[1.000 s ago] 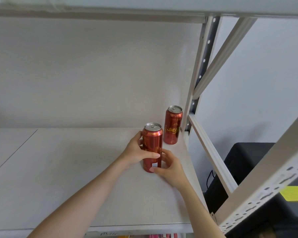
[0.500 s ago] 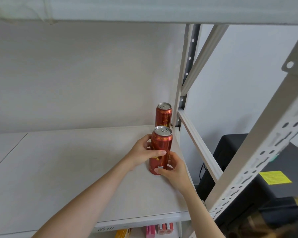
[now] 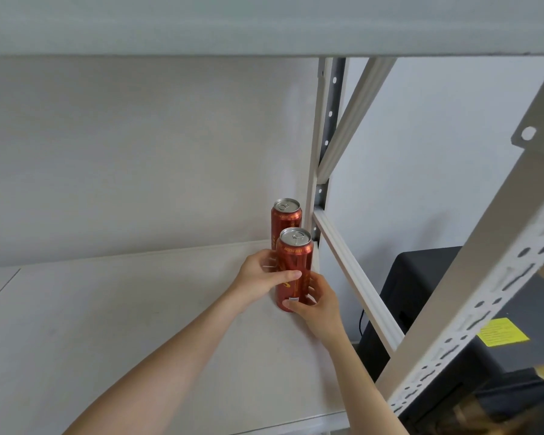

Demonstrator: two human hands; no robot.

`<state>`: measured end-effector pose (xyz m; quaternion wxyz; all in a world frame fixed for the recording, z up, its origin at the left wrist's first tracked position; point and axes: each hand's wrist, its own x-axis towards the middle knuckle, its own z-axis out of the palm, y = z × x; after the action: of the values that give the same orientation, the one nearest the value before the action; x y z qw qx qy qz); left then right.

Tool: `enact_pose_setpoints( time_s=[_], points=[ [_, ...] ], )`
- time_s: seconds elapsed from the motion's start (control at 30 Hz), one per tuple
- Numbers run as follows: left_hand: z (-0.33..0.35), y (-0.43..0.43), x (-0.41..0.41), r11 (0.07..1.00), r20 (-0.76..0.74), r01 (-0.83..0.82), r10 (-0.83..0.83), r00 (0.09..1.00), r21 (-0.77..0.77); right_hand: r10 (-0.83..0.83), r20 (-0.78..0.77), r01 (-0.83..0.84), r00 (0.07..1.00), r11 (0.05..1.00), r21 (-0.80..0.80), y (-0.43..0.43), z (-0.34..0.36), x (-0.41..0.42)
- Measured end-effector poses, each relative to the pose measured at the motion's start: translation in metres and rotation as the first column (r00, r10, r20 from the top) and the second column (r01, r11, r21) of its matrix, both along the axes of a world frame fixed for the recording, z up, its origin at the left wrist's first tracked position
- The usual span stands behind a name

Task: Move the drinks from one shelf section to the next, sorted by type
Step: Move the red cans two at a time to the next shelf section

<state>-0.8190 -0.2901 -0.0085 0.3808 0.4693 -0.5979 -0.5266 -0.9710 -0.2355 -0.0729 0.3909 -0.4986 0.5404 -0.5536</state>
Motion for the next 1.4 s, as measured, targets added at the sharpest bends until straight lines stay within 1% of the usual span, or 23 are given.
enact_pose_setpoints(
  time_s=[0.33, 0.43, 0.83, 1.0, 1.13, 1.2, 1.3, 1.4],
  points=[
    [-0.004, -0.021, -0.008, 0.998, -0.01, -0.057, 0.056, 0.998, -0.007, -0.008, 0.005, 0.008, 1.0, 1.0, 0.001, -0.029, -0.001, -0.007],
    [-0.004, -0.025, -0.008, 0.997, 0.01, -0.072, 0.072, 0.997, -0.002, -0.01, -0.005, 0.01, 1.0, 1.0, 0.012, -0.033, -0.001, -0.008],
    [-0.001, -0.03, -0.008, 0.997, 0.026, -0.083, 0.082, 0.996, 0.01, -0.002, -0.029, 0.003, 1.0, 1.0, 0.024, -0.041, -0.003, -0.01],
    [0.001, -0.027, -0.006, 0.997, 0.037, -0.071, 0.07, 0.997, 0.013, -0.018, -0.065, 0.021, 0.998, 0.999, 0.041, -0.038, 0.0, -0.008],
    [0.003, -0.02, 0.001, 0.998, 0.095, -0.051, 0.055, 0.994, -0.038, -0.077, -0.103, 0.085, 0.992, 0.994, 0.071, -0.03, 0.002, -0.005],
    [0.004, -0.015, 0.008, 0.997, 0.126, -0.054, 0.062, 0.99, -0.062, -0.097, -0.149, 0.11, 0.984, 0.991, 0.082, -0.022, 0.002, -0.004],
    [0.003, -0.004, 0.021, 0.995, 0.22, -0.07, 0.085, 0.972, -0.074, -0.117, -0.237, 0.145, 0.964, 0.984, 0.107, -0.007, 0.002, -0.002],
    [-0.002, 0.011, 0.041, 0.992, 0.34, -0.074, 0.105, 0.935, -0.101, -0.133, -0.347, 0.185, 0.928, 0.975, 0.121, 0.011, 0.002, 0.0]
  ],
)
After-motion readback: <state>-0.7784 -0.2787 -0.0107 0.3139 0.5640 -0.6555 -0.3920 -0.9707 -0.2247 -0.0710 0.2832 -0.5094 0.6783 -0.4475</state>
